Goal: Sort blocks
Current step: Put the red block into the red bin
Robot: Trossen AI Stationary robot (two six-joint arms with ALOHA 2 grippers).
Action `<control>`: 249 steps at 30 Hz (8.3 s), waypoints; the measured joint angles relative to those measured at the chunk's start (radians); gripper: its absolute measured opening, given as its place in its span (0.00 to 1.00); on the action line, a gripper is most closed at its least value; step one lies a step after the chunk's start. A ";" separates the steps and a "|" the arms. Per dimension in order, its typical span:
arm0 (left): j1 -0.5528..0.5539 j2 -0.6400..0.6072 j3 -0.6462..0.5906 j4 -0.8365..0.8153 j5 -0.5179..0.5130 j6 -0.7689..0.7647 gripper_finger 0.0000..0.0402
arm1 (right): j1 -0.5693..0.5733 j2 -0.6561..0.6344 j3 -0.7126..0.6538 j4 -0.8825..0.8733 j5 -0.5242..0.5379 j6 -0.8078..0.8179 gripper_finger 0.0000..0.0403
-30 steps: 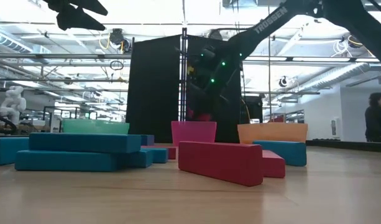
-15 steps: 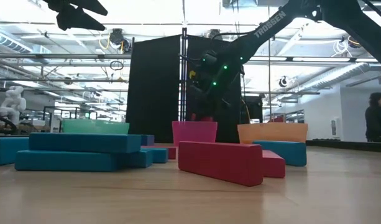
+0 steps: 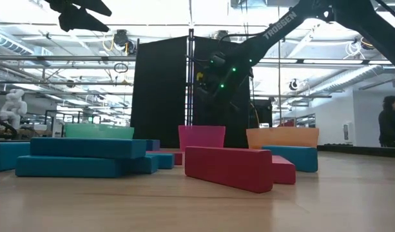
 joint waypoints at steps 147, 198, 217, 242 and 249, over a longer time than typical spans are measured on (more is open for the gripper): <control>0.000 0.001 0.000 -0.080 0.140 -0.103 0.75 | 0.946 0.135 0.413 -0.637 0.301 0.760 0.09; 0.000 0.008 0.000 -0.076 -0.071 -0.210 0.75 | 0.145 0.259 0.551 -0.614 0.280 0.232 0.09; 0.000 0.020 0.000 -0.077 -0.098 -0.208 0.75 | 0.136 0.255 0.552 -0.615 0.237 0.205 0.15; 0.000 0.020 0.000 -0.159 -0.097 -0.200 0.75 | 0.715 -0.084 0.444 -1.071 -0.002 -0.143 0.07; 0.000 0.020 0.000 -0.159 -0.097 -0.200 0.75 | 0.763 -0.084 0.250 -1.000 -0.005 -0.135 0.29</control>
